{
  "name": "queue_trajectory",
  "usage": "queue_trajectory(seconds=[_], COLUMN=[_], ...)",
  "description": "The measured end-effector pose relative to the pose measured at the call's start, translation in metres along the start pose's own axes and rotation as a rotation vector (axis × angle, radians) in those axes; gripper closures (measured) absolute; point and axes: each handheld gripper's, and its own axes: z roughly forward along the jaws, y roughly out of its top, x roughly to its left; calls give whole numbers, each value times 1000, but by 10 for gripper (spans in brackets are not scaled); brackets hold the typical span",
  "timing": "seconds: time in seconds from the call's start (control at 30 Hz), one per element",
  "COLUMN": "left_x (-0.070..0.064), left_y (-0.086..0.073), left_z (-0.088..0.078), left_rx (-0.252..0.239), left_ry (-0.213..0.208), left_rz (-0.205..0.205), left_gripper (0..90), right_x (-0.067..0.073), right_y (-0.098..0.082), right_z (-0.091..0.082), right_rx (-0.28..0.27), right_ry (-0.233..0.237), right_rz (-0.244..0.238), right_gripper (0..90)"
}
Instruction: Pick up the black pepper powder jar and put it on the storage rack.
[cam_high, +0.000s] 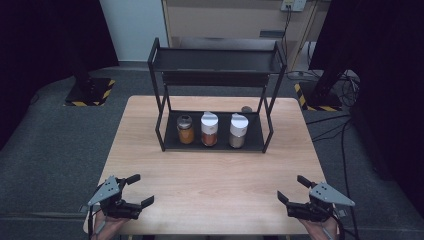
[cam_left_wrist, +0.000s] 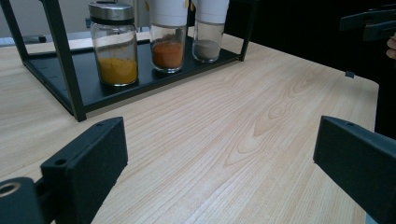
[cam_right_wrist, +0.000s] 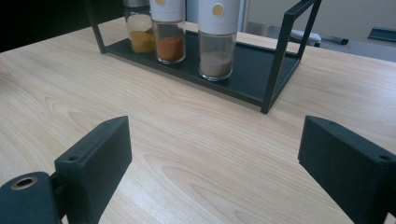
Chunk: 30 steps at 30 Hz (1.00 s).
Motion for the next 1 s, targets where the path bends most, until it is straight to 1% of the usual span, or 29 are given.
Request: queue_trajectory(seconds=[0.1, 0.23, 0.4, 0.53, 0.7, 0.83, 1.0], left_x=[0, -2, -3, -4, -4, -4, -4], left_y=[0, 0, -2, -3, -3, -4, -4], left_z=[0, -1, -4, -4, -5, -5, -4], left_rx=[-2, -2, -16, -25, -25, -27, -27], left_ry=[4, 23, 45, 56, 58, 56, 55], left_rz=[-2, 1, 3, 3, 7, 6, 7], left_gripper=[20, 21, 23, 24, 24, 24, 23], right_x=[1, 0, 0, 1, 1, 1, 1], right_y=[1, -1, -4, -6, -6, -7, -6], right_z=[0, 0, -3, -4, -4, -5, -4], right_rx=[5, -2, -15, -19, -21, -19, -17], right_ry=[2, -9, -42, -65, -75, -76, -74], right_rz=[-3, 1, 11, 1, -2, 7, 4], right_gripper=[94, 95, 96, 97, 94, 91, 87])
